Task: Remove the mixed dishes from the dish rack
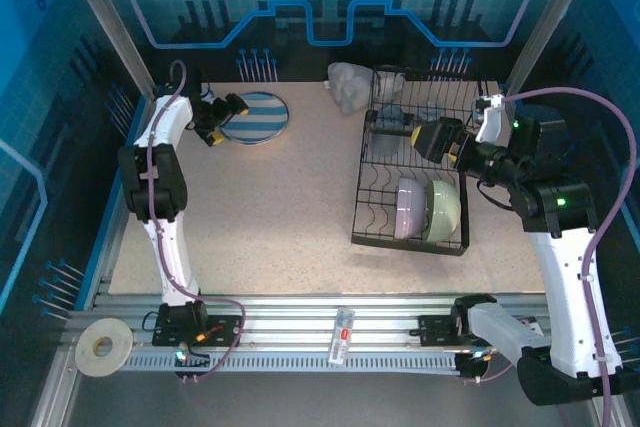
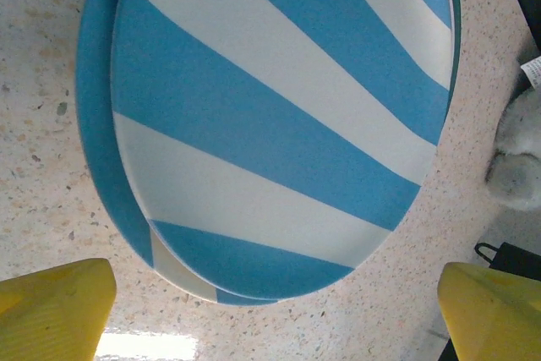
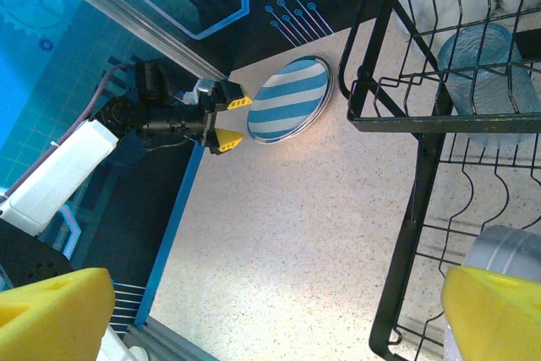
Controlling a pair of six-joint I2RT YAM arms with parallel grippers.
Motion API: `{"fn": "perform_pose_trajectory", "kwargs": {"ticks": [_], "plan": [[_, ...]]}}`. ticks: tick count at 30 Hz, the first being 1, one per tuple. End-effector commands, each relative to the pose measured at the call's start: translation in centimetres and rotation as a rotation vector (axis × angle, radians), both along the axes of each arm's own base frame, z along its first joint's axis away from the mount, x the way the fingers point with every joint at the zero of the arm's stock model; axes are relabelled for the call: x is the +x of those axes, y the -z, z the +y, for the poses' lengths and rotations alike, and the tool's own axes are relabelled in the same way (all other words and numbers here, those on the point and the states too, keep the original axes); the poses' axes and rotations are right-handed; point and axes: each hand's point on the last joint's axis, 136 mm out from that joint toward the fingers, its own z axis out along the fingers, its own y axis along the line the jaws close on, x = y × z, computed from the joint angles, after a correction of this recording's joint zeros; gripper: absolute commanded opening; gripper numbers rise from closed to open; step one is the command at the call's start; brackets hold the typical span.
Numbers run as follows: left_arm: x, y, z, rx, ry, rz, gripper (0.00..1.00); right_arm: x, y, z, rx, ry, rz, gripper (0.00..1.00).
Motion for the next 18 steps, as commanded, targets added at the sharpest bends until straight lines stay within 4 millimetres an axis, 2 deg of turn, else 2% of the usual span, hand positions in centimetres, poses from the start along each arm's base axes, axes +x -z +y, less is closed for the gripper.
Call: {"fn": "perform_pose_trajectory", "kwargs": {"ticks": [1,13,18], "plan": [[0.0,0.8,-0.4,-0.008,-0.01,0.037,0.99,-0.1,-0.4,0.3,-0.001,-0.01,-0.019,1.0],[0.7,1.9,-1.1,-0.038,-0.023,0.053,0.99,-0.2,-0.3,0.3,-0.004,-0.011,-0.016,1.0],[1.3,1.7,-1.3,-0.057,-0.028,0.038,0.99,-0.3,-0.4,0.3,-0.004,-0.01,-0.018,1.0]]}}
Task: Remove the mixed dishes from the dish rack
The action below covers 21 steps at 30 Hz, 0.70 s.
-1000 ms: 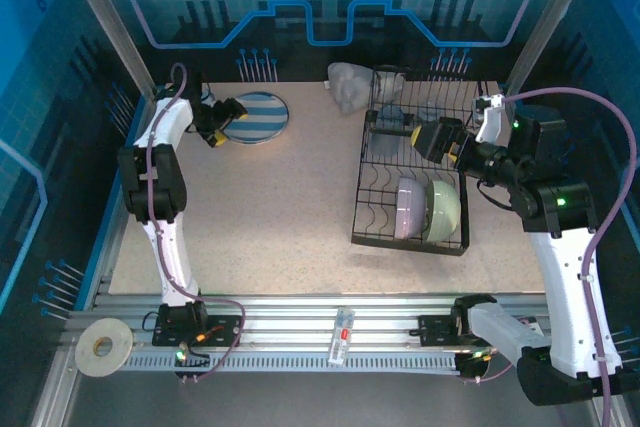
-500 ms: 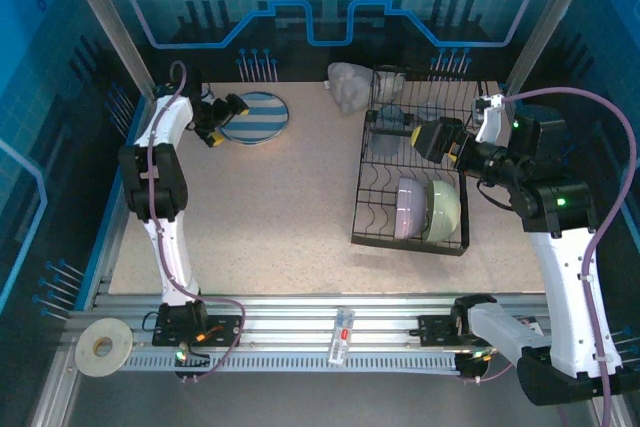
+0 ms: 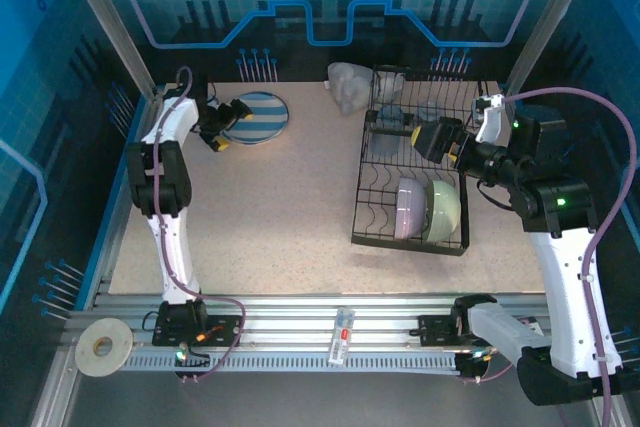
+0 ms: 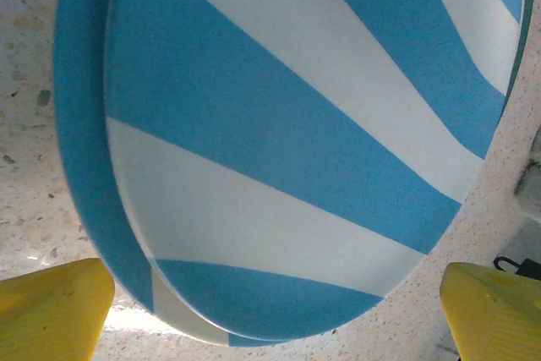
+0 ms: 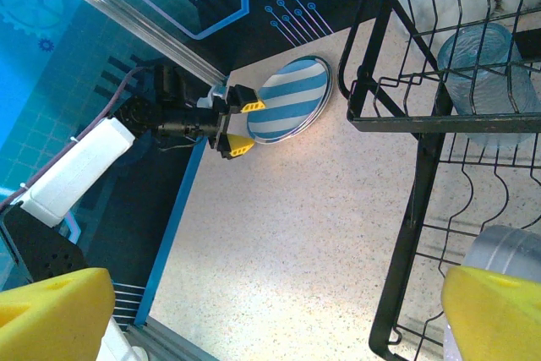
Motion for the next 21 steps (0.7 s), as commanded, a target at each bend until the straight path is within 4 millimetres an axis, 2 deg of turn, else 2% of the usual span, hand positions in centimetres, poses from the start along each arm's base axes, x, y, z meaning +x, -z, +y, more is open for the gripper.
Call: {"fn": "perform_pose_trajectory", "kwargs": {"ticks": [1,21], "plan": [[1.2,-1.1,-0.7,-0.033,-0.009,-0.032,0.99,-0.4,-0.3,0.3,-0.003,-0.01,-0.017,1.0],[3.0,-0.8,-2.7,-0.097,0.01,-0.032,0.99,-0.7,-0.4,0.3,0.006,-0.006,-0.024,1.0]]}}
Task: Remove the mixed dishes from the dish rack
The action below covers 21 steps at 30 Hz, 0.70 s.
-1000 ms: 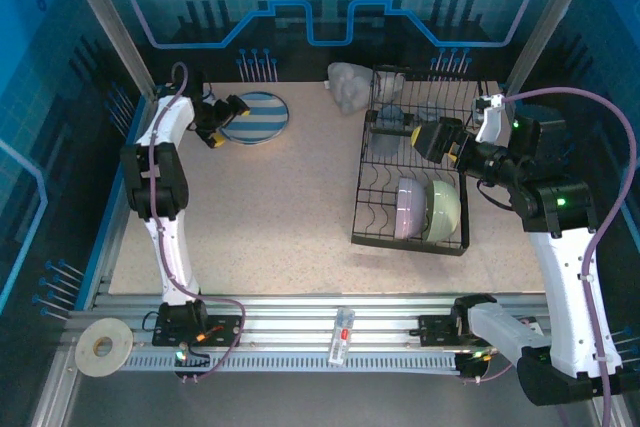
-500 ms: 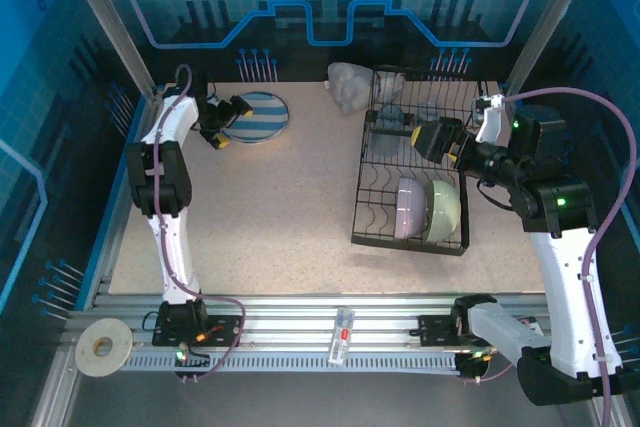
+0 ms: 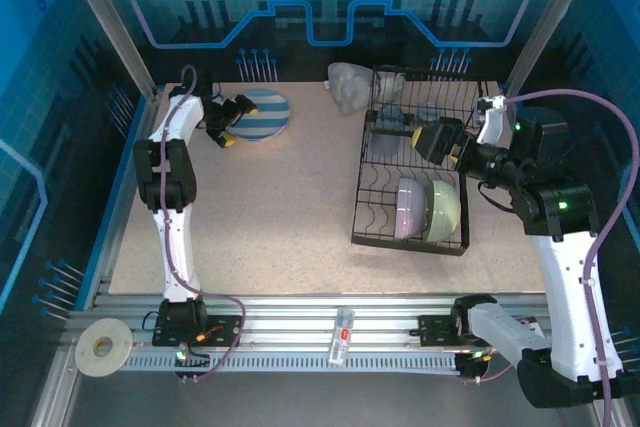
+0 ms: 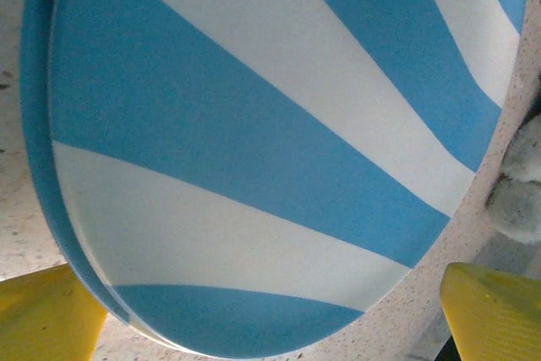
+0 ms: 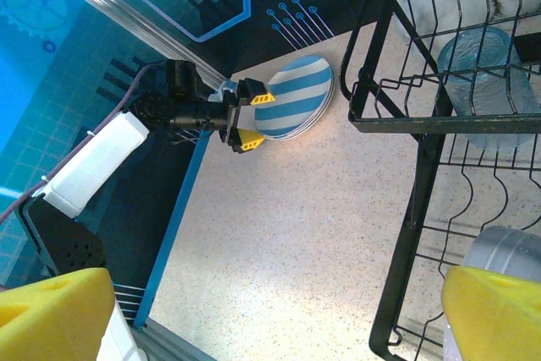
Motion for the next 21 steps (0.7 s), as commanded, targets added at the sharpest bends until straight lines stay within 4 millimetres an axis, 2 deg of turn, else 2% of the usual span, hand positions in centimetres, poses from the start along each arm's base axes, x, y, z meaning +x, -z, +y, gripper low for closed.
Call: {"fn": "perform_pose_trajectory", "kwargs": {"ticks": [1,5,9,15,21], "plan": [[0.7,-1.1,-1.4,-0.043,0.017,-0.021,0.99,-0.4,-0.1,0.4,0.005,-0.009,-0.011,1.0],[0.3,-0.7,-1.3,-0.039,0.019,-0.005,0.99,-0.5,-0.1,0.3,0.001,-0.004,-0.014,1.0],[-0.3,-1.2,-1.1,-0.017,0.027,-0.004,0.99,-0.5,0.0,0.0,-0.015,0.007,-0.016,1.0],[-1.9,-3.6,-0.5,0.019,0.04,-0.028,0.99,-0.2,-0.2,-1.3,-0.097,0.062,-0.024,1.0],[-4.5,-6.4,-0.9,0.032,0.052,-0.068,0.99,0.7,0.4,-2.5,-0.15,0.123,-0.006,1.0]]}}
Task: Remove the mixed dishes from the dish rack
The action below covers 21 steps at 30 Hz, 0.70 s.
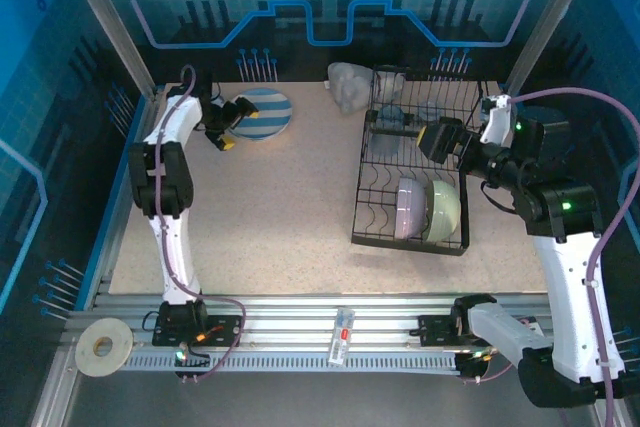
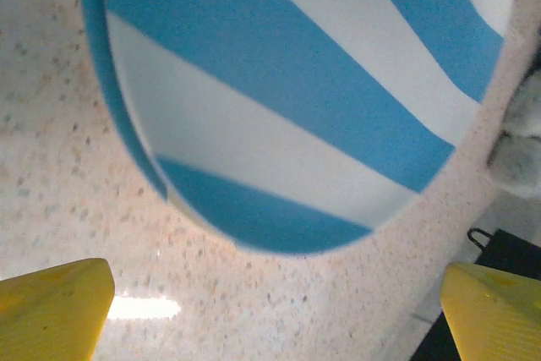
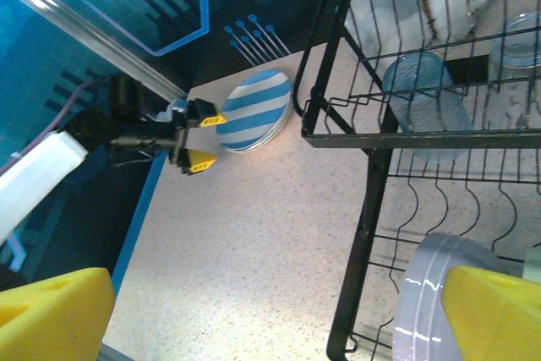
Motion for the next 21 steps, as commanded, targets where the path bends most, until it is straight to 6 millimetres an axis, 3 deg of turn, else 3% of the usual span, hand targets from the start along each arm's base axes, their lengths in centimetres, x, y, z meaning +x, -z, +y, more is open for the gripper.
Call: {"fn": "perform_pose_trajectory", "kwargs": {"ticks": [1,5,9,17,21], "plan": [[-1.8,-4.6,-0.4,0.017,0.025,-0.086,0.99,0.3,0.3,-0.8,-0.056,0.041,0.009,1.0],[-4.2,-7.0,-2.3,0.013,0.074,-0.14,0.99,1.5,0.6,-1.4,-0.078,0.078,0.025,1.0],[-6.7,-8.7,-7.0,0.024,0.218,-0.195,0.99,2.9,1.0,-1.3,-0.078,0.089,0.048,1.0],[-12.6,-7.1,-20.5,0.045,0.58,-0.193,0.95,5.2,1.2,-1.0,-0.051,0.105,0.047,1.0],[-14.5,-5.8,-25.3,0.051,0.69,-0.175,0.92,5.6,1.3,-0.5,-0.033,0.087,0.054,1.0]]}}
